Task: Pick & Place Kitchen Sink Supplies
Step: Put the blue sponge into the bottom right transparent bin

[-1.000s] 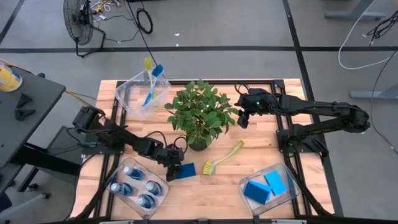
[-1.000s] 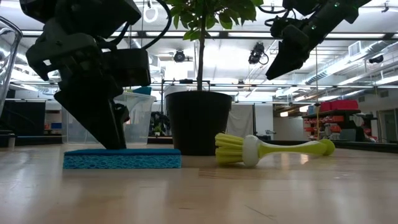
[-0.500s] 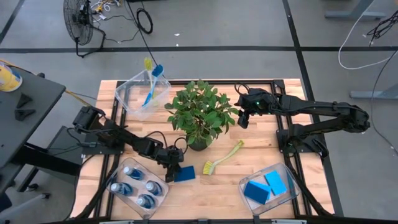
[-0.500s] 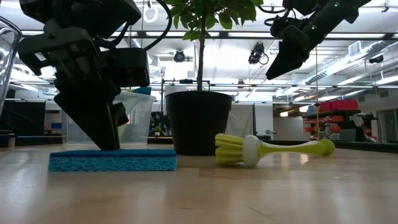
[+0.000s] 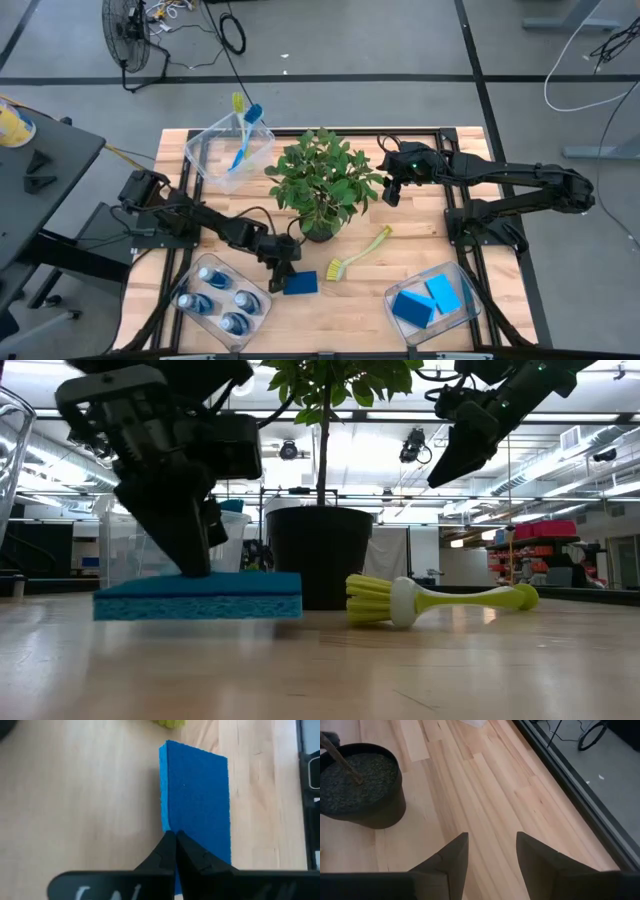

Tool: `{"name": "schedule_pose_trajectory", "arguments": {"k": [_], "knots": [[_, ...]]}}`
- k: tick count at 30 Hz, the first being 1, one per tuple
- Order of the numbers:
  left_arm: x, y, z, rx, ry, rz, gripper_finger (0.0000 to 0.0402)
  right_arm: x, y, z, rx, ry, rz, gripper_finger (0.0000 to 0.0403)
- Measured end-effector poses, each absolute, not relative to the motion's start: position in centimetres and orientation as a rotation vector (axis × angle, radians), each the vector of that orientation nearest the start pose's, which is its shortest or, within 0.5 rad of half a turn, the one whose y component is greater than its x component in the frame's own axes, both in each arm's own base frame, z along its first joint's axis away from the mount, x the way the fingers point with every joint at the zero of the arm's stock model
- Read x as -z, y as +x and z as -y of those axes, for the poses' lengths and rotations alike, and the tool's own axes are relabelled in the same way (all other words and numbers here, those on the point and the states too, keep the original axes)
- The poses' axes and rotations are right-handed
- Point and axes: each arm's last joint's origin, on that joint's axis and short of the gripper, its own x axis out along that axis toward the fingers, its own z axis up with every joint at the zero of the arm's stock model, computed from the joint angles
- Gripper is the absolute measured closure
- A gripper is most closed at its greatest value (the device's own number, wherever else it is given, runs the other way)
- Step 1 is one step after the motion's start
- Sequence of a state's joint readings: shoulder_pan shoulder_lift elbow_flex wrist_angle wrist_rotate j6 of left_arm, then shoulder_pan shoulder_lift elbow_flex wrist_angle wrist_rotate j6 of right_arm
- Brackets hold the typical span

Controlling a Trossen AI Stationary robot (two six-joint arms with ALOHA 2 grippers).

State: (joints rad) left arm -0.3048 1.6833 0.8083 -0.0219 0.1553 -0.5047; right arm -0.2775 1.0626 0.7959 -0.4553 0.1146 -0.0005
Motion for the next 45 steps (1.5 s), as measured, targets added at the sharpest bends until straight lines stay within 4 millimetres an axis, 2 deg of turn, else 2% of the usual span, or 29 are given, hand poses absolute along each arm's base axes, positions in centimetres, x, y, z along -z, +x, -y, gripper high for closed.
{"name": "schedule_pose_trajectory", "arguments": {"k": [8,13,15,22,31,39,45], "knots": [[-17.2,30.7,9.3,0.186,-0.238,-1.161,0.04,-26.5,20.8,6.3,0.353,-0.002,-0.723,0.0236],[-19.5,30.3,8.5,0.128,-0.103,-1.297,0.0401,-26.6,20.9,6.3,0.355,-0.001,-0.708,0.0236],[-20.6,29.7,8.1,0.109,-0.078,-1.343,0.0401,-26.6,20.9,6.3,0.357,0.007,-0.706,0.0236],[-23.7,26.9,6.6,0.041,-0.053,-1.344,0.0401,-26.6,20.9,6.3,0.357,0.008,-0.699,0.0236],[-26.7,23.5,2.3,-0.177,-0.057,-1.353,0.0401,-26.8,21.0,6.3,0.354,-0.005,-0.681,0.0236],[-29.2,20.4,-1.6,-0.421,-0.063,-1.295,0.04,-26.8,21.0,6.3,0.355,-0.001,-0.676,0.0236],[-30.4,18.8,-4.3,-0.534,-0.046,-1.231,0.04,-27.1,21.1,6.7,0.361,0.13,-0.615,0.0236]]}}
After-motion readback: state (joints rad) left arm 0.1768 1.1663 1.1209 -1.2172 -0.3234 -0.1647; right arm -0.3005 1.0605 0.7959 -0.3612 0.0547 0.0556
